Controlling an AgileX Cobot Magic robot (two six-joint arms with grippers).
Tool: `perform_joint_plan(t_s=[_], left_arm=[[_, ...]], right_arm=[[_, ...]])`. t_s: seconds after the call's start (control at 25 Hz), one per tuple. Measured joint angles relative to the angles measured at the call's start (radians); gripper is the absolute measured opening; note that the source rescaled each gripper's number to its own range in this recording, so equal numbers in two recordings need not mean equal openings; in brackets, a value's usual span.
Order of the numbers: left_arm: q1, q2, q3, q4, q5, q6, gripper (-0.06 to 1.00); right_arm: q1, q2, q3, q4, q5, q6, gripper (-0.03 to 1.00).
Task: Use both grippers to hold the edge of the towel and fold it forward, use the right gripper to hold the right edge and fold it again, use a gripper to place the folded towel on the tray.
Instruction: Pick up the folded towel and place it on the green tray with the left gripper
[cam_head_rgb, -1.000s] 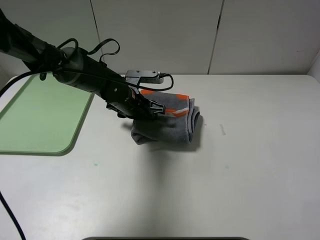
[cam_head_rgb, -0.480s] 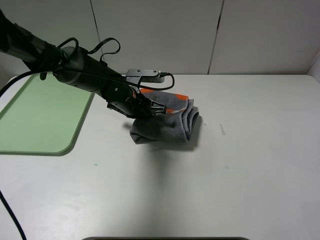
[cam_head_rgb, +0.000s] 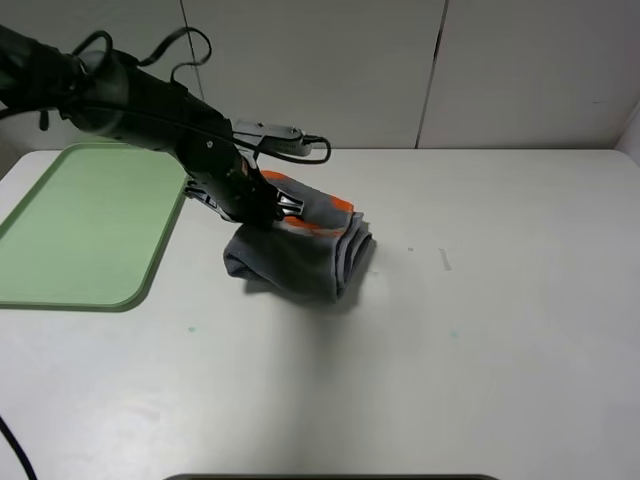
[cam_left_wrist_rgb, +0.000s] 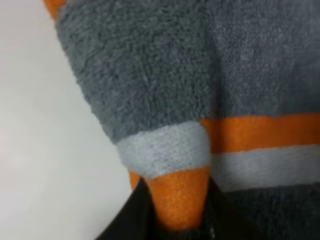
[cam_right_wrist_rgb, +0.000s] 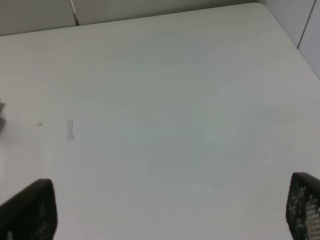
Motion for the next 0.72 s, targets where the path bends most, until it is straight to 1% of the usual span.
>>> perform_joint_plan(t_s=[0.12, 0.32, 0.72], left_arm=[[0.032, -0.057, 0.000, 0.024, 0.042, 0.001, 0.15], [0.094, -0.125, 0.000, 0.102, 0.132, 0.001, 0.15], [0.254, -0.149, 0.002, 0.165, 0.252, 0.008, 0.15]], right_arm=[[0.000, 0.000, 0.000, 0.000, 0.000, 0.000, 1.00], [0.000, 0.000, 0.000, 0.000, 0.000, 0.000, 1.00], [0.000, 0.000, 0.000, 0.000, 0.000, 0.000, 1.00]])
